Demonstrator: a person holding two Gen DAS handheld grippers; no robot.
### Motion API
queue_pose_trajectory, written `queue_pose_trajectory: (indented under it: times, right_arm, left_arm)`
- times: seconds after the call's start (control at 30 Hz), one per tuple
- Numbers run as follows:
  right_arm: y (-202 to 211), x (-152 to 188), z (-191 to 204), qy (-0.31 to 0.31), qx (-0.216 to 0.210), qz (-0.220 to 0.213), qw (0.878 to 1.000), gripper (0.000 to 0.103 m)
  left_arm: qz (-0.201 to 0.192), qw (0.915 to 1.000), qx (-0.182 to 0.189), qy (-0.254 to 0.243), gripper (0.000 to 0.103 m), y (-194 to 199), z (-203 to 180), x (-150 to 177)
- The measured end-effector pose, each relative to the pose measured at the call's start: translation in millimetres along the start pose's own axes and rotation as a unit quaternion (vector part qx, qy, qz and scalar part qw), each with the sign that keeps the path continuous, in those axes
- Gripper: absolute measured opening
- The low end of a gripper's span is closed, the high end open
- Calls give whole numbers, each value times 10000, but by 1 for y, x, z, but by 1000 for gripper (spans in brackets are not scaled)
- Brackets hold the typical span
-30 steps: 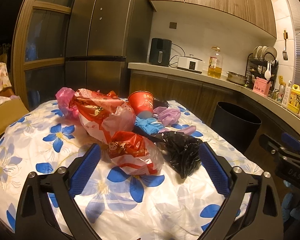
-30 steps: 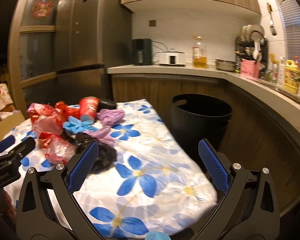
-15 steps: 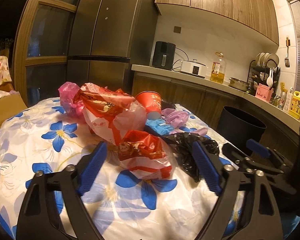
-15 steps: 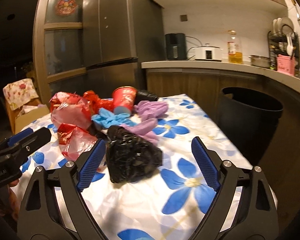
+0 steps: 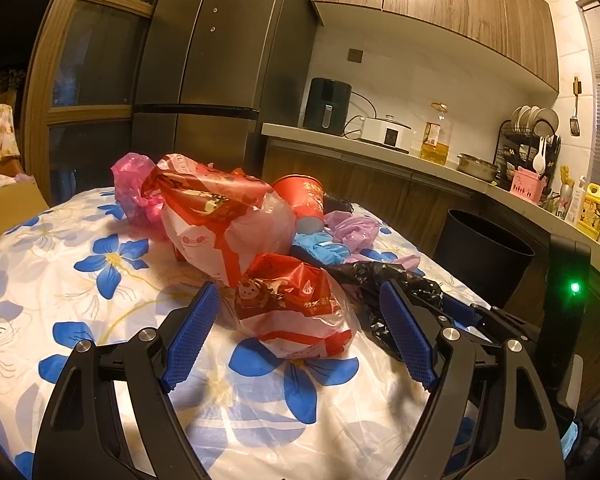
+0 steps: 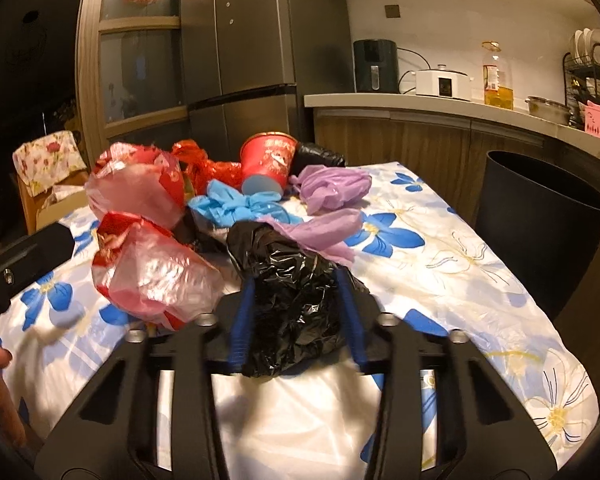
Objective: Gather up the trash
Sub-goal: 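Reach the right gripper to the black plastic bag and close on it, then grasp the red printed bag with the left gripper while the right carries the black bag to the bin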
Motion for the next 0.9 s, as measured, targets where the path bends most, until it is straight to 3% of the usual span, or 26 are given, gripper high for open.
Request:
queue_pose_trajectory:
  times: [0.03, 0.27, 0.47, 0.67, 0.9]
  right_arm:
    - [2, 0, -1, -6, 15, -15, 10000, 19]
    - [34, -2, -16, -130, 174, -262, 9994, 16]
    - [53, -5, -28, -182, 306, -408, 9985, 16]
    - [62, -6, -33, -224, 357, -458, 9981, 16]
    - [72, -7, -41, -297, 426, -514, 9973, 16]
  left_arm:
    - [8, 10000, 4, -7, 79, -1, -1, 0]
    - [132, 9999, -75, -30, 74, -16, -5, 7]
    - [406, 9989, -242, -28, 55, -37, -3, 18]
    - [518, 9981, -308, -134, 24, -46, -3, 23]
    - [362, 9991, -116, -180, 15, -36, -14, 17]
Point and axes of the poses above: each gripper's, at about its wrist camera, not at the fingertips, and y roughly against the way its jaws point, z to its left, x to its underside, the point moved 5 cm from there along -y, roughly the way its jaws point, and after that the axes turned 13 degrees about y, right-handed, at the moved point
